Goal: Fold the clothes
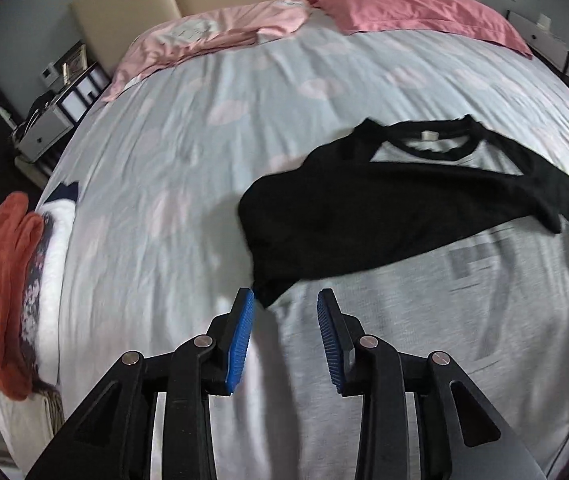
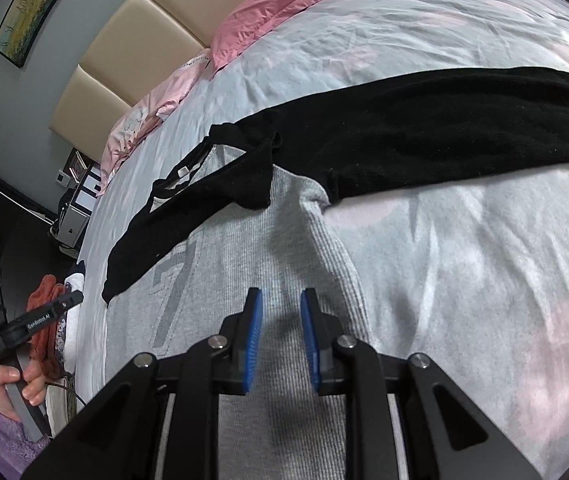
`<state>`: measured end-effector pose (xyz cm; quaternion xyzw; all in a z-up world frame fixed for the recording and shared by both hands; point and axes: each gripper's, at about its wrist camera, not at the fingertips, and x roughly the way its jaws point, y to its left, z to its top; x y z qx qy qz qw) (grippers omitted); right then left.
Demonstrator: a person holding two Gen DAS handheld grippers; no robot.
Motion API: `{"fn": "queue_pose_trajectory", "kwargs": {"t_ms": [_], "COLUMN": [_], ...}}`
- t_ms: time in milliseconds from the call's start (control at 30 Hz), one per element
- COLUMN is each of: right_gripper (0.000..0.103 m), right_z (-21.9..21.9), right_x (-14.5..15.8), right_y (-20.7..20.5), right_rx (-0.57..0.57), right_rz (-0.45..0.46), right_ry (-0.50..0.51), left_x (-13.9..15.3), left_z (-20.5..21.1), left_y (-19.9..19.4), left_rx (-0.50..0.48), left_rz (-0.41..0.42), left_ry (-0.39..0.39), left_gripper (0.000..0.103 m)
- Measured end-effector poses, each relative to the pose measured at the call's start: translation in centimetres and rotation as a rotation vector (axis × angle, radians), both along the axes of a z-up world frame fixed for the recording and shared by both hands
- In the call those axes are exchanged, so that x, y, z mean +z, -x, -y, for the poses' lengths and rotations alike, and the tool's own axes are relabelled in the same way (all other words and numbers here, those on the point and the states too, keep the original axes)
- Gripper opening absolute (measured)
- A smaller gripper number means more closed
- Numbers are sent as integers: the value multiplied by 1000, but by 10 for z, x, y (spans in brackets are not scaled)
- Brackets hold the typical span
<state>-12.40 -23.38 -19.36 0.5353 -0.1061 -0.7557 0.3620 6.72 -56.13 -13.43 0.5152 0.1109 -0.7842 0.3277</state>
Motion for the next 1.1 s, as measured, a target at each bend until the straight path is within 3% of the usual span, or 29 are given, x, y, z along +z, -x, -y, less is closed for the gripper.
{"fn": "queue_pose_trajectory", "kwargs": {"t_ms": [167,400,533,767,900,1100], "right_gripper": [19,20,19,19,19,18], "right_z": [8,6,17,62,86,108], "right_x": [-1,4,5,20,11,0], "right_y": [-9,-12,11,72,105,119], "right_rx": [25,20,5,6,6,18], "right_rz": [-23,-47,-9,-65,-12,8], "right_ry": [-19,-27,-55,-121,-151,-148], "left_x": [-34,-50,-57,-62,-63,-61], "left_z": [32,56,56,61,63,61], "left_y": [-25,-19,-15,-15,-14,-13], "left_rx": [98,104,69,37,25,2], "left_rz": [-93,-217,-222,-242,-246,-263], "left_ry": [-100,-191,-183,-182,-171,-157], "left_gripper": [35,35,35,34,32,12]}}
